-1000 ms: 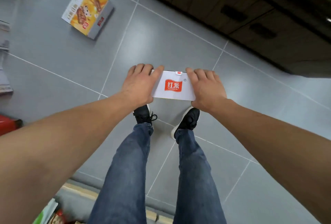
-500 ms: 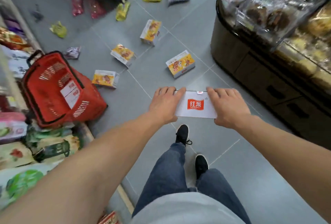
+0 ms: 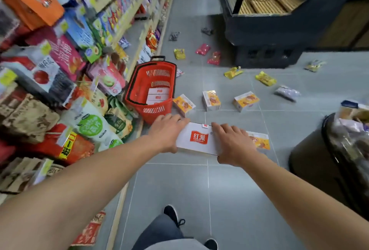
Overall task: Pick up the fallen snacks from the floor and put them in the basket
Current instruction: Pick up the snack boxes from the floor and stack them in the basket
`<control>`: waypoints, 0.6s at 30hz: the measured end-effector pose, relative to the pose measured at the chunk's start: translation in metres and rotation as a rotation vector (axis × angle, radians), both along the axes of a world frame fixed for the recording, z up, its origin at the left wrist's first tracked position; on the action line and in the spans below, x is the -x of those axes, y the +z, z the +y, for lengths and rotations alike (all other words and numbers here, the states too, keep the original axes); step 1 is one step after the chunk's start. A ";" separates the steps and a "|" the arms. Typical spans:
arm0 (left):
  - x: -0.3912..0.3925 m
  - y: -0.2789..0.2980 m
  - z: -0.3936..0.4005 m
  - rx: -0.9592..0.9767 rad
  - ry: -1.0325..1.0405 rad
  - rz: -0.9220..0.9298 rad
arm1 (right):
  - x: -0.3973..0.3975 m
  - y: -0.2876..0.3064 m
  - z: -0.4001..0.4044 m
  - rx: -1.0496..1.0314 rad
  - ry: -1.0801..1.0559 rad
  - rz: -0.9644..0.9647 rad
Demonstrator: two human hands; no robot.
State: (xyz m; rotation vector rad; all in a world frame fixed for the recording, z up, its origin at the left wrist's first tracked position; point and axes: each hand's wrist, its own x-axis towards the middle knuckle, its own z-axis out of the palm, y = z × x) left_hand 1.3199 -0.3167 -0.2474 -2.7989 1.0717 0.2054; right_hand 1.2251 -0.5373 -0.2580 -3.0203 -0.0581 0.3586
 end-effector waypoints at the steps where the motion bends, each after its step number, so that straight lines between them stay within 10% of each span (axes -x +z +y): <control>1: -0.004 0.006 0.019 0.008 0.028 -0.007 | -0.011 0.008 0.015 0.003 0.039 -0.006; 18: -0.124 0.040 0.256 0.078 0.193 -0.081 | -0.167 0.047 0.240 0.051 0.202 -0.103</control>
